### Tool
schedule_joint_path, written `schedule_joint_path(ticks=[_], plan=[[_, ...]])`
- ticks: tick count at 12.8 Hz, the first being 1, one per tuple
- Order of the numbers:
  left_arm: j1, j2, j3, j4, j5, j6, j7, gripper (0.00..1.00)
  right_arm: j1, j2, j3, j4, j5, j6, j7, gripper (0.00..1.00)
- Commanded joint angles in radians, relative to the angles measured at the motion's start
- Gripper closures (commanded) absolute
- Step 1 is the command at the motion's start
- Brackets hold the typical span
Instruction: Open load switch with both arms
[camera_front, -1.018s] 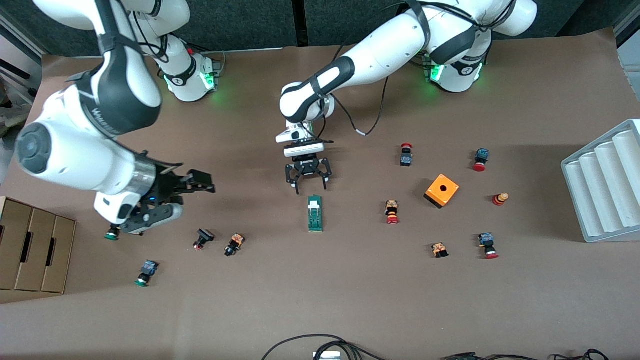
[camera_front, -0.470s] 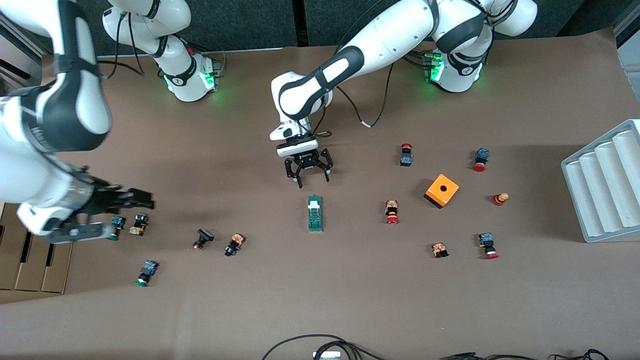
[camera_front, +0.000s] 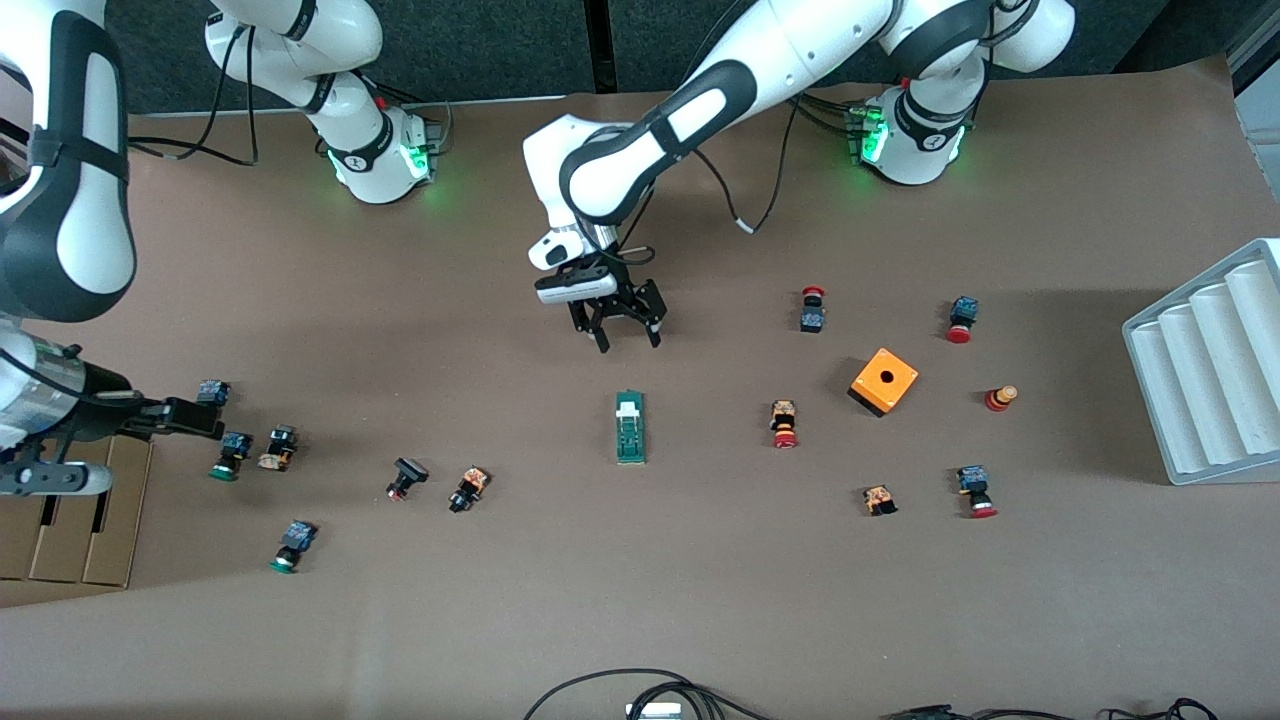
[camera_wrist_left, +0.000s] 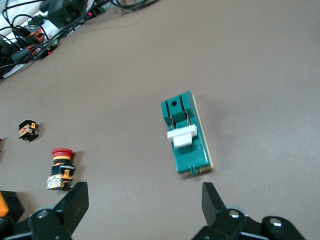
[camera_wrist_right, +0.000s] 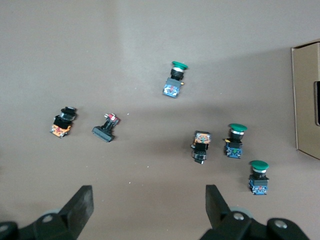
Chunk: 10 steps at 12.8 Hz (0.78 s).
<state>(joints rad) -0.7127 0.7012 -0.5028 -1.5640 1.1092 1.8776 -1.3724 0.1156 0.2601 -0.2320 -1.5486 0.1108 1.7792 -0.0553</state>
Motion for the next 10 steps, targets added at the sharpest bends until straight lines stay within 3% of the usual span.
schedule_joint_path(ticks=[1, 3, 8, 10], plan=[[0.004, -0.074, 0.001, -0.005, -0.132, -0.055, 0.184, 0.00, -0.014, -0.027, 0.022, -0.005, -0.028, 0.009, 0.014, 0.00], [0.004, -0.104, 0.003, 0.005, -0.208, -0.087, 0.332, 0.00, -0.008, -0.031, 0.023, 0.001, -0.028, 0.008, 0.018, 0.00], [0.039, -0.164, 0.001, 0.116, -0.354, -0.310, 0.720, 0.00, 0.009, -0.051, 0.017, 0.001, -0.077, -0.037, 0.017, 0.00], [0.091, -0.204, 0.001, 0.139, -0.429, -0.334, 0.806, 0.00, -0.048, -0.038, 0.010, 0.005, -0.025, -0.044, 0.005, 0.00]])
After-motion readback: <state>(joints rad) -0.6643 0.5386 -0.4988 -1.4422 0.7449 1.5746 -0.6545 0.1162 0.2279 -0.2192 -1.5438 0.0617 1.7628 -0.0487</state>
